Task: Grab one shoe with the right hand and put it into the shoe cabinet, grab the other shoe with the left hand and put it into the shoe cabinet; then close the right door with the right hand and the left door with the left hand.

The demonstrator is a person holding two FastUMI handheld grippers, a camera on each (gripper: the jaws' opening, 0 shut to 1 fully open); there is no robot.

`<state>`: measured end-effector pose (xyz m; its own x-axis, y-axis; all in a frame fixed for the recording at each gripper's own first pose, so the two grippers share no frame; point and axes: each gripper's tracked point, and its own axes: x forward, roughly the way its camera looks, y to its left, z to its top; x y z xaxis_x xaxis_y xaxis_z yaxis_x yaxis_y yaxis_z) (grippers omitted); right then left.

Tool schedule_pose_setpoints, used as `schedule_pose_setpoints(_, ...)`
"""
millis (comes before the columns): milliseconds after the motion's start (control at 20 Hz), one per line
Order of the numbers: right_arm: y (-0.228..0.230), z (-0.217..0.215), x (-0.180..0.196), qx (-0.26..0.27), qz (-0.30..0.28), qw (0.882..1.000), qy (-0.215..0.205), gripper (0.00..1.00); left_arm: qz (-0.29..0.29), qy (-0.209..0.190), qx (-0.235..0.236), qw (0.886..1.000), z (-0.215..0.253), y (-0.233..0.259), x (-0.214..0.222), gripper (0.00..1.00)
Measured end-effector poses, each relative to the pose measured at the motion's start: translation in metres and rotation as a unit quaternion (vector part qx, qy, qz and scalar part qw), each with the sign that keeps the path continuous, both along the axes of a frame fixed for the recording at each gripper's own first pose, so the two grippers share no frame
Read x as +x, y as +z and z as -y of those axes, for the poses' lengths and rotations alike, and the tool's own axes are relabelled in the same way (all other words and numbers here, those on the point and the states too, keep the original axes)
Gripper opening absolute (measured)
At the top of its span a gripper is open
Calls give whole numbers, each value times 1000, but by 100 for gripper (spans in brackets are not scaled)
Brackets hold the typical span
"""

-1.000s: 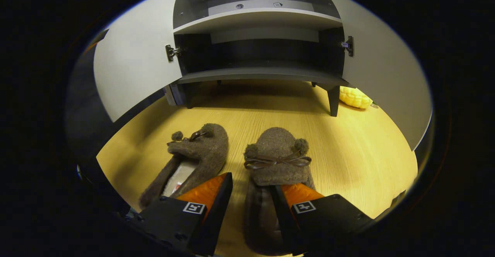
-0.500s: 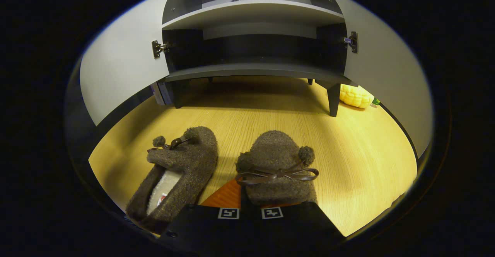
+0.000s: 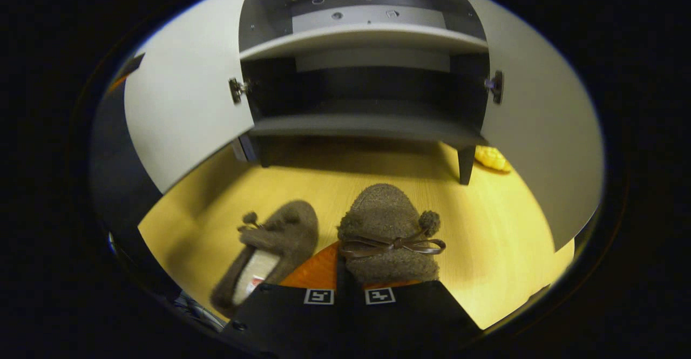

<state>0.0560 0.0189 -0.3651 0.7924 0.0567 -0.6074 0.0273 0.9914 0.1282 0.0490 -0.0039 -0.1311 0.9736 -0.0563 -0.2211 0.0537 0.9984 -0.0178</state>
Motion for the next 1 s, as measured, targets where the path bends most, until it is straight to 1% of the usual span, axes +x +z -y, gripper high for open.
schedule_pose_setpoints(100,57,8,22,-11,45,999,1,6,17,-8,0,1000,3,14,-1,98)
schedule_pose_setpoints(250,135,17,63,-27,112,993,-8,6,29,-15,-11,999,8,26,-6,97)
schedule_pose_setpoints(350,174,19,87,-36,144,989,-13,6,37,-23,-18,999,12,33,-13,97)
schedule_pose_setpoints(450,203,19,110,-43,170,984,-12,6,32,-30,-16,999,14,33,-21,97)
schedule_pose_setpoints(550,230,29,135,-56,186,981,-18,6,22,-33,-8,999,14,29,-29,97)
schedule_pose_setpoints(750,283,56,202,-81,220,971,-38,6,9,-33,-7,999,16,26,-39,97)
schedule_pose_setpoints(900,300,72,258,-94,225,969,-36,6,6,-14,-10,1000,14,29,-41,97)
schedule_pose_setpoints(1000,298,82,296,-98,214,971,-32,6,5,8,-10,1000,11,30,-38,97)
